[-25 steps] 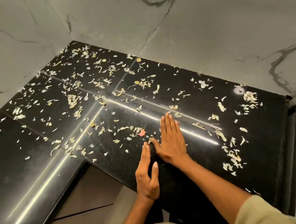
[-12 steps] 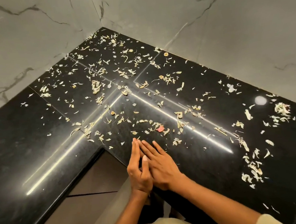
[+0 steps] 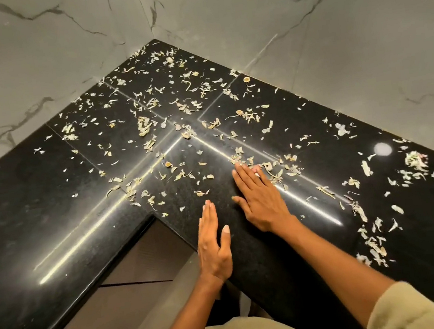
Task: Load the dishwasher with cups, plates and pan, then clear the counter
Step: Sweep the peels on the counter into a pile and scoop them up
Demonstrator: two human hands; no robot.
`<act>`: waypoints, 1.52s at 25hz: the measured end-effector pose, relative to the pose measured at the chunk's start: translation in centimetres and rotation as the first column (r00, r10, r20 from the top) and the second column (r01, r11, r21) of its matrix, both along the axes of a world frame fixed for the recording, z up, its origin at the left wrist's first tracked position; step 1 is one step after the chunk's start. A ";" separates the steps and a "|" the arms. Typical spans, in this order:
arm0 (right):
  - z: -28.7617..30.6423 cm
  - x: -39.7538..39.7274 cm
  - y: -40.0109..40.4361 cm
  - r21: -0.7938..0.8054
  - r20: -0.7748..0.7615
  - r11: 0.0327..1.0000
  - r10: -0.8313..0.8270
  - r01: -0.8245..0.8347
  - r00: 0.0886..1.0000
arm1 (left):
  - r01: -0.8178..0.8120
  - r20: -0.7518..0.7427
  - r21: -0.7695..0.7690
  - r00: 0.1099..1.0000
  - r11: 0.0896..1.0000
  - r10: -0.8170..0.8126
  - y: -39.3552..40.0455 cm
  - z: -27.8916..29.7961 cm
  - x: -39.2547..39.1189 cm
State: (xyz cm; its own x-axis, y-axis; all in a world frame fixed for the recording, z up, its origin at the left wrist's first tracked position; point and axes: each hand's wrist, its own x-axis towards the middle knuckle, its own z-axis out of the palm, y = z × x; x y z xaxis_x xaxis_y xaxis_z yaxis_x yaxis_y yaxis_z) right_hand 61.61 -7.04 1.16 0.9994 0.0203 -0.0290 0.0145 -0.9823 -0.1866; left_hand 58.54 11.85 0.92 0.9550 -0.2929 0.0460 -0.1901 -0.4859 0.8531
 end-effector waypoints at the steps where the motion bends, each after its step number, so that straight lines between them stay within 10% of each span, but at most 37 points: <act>1: 0.2 -1.8 0.1 0.046 0.024 0.998 -0.042 0.041 0.999 | 0.001 0.007 0.042 1.000 0.999 -0.001 -0.4 -0.2 -0.1; 8: 0.5 -15.1 -2.6 0.175 0.049 0.876 -0.464 0.449 0.885 | 0.168 0.016 0.180 0.985 0.969 -0.173 -5.5 -0.4 -1.5; 18: -0.7 -26.4 -5.1 0.132 -0.027 0.356 -0.932 0.925 0.362 | 0.470 0.017 0.188 0.877 0.863 -0.481 -11.3 -0.2 -5.0; 23: -0.3 -20.6 -4.4 0.097 -0.095 0.418 -0.900 0.903 0.426 | 0.484 0.014 0.141 0.871 0.864 -0.491 -11.1 0.0 -5.1; 30: 0.1 -12.4 -5.9 0.382 0.001 0.717 -0.631 0.583 0.776 | 0.428 0.004 0.063 0.903 0.902 -0.429 -11.1 -0.2 -4.7; 38: -1.1 -20.5 -12.9 0.345 0.083 0.382 -0.922 0.857 0.377 | 0.384 -0.002 0.060 0.923 0.921 -0.384 -12.9 0.3 -3.7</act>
State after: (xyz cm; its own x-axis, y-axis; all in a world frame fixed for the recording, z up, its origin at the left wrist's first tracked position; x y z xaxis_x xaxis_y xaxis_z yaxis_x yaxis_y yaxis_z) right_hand 41.14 -19.91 0.06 0.4043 -0.9124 0.0631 -0.7715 -0.3773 -0.5123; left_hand 54.88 -1.03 1.22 0.7683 -0.6395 0.0262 -0.3799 -0.4227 0.8228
